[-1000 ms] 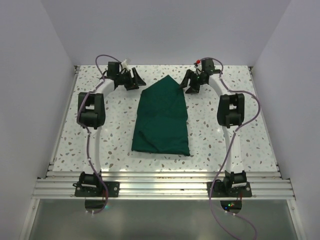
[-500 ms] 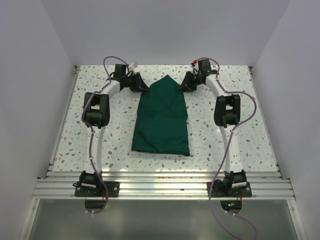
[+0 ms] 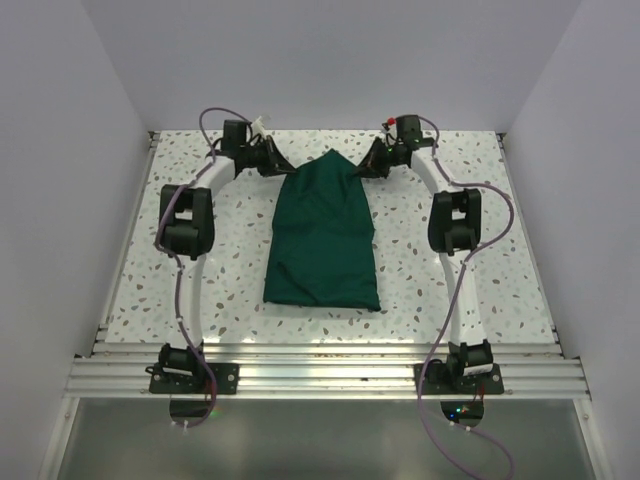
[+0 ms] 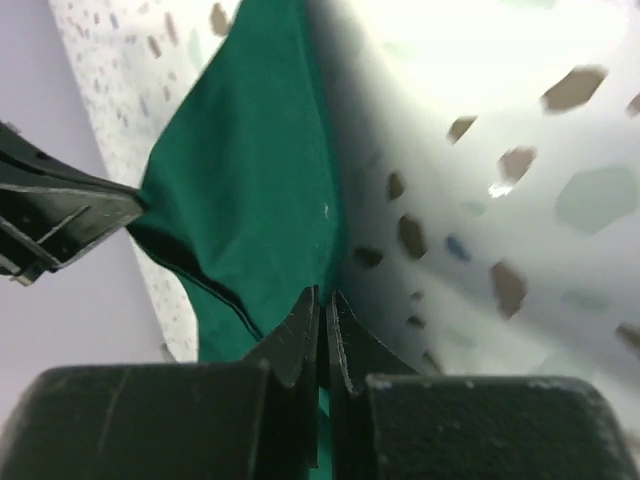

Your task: Prepare the surgical pack

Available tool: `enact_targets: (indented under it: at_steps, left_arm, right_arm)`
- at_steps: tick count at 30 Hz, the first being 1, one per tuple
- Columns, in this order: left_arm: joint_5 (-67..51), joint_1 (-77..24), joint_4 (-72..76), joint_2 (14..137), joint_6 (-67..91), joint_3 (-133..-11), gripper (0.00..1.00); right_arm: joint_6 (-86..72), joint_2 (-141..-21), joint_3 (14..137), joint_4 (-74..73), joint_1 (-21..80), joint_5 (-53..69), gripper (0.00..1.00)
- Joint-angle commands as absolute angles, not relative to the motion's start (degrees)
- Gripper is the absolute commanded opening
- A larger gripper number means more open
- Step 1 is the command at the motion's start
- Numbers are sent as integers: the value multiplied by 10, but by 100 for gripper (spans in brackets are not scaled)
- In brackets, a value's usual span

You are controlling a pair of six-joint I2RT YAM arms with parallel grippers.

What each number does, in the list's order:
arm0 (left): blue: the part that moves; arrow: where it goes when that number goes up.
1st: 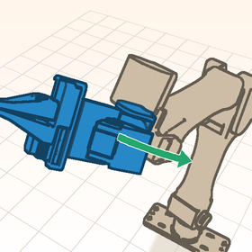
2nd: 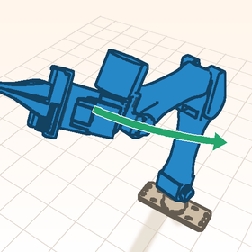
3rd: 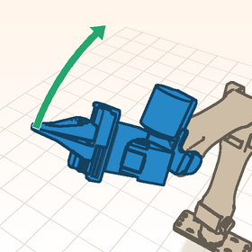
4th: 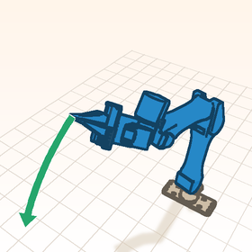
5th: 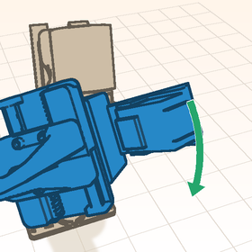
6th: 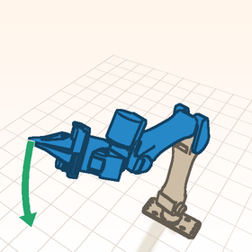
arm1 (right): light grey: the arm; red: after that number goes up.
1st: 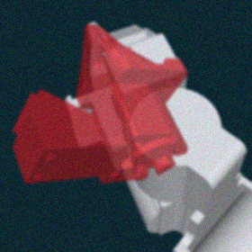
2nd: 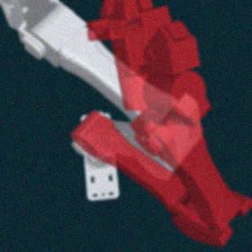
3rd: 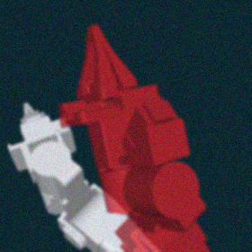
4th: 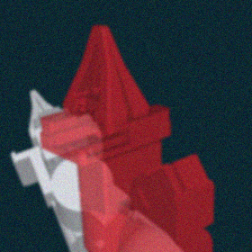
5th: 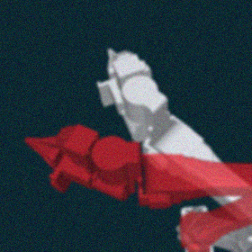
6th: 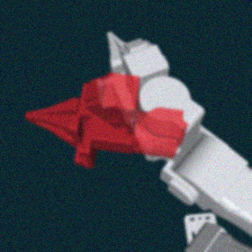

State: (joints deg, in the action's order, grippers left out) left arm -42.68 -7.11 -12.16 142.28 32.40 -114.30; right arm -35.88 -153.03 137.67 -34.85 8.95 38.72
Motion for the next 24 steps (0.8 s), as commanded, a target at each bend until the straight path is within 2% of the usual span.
enact_targets:
  at_steps: [1,7,14,24]
  left_arm:
    - [-460,-63,-80,1298,340,-1109,0]
    - [-468,-63,-90,1178,291,-970,0]
    - [-457,-63,-121,1036,256,-814,0]
    - [-425,-63,-169,911,227,-692,0]
  right_arm:
    - [-379,-1412,1355,-352,93,429,0]
    - [-307,-1302,1287,-466,94,421,0]
    - [-260,-1145,1094,-497,105,421,0]
    - [-200,-1021,956,-565,114,404,0]
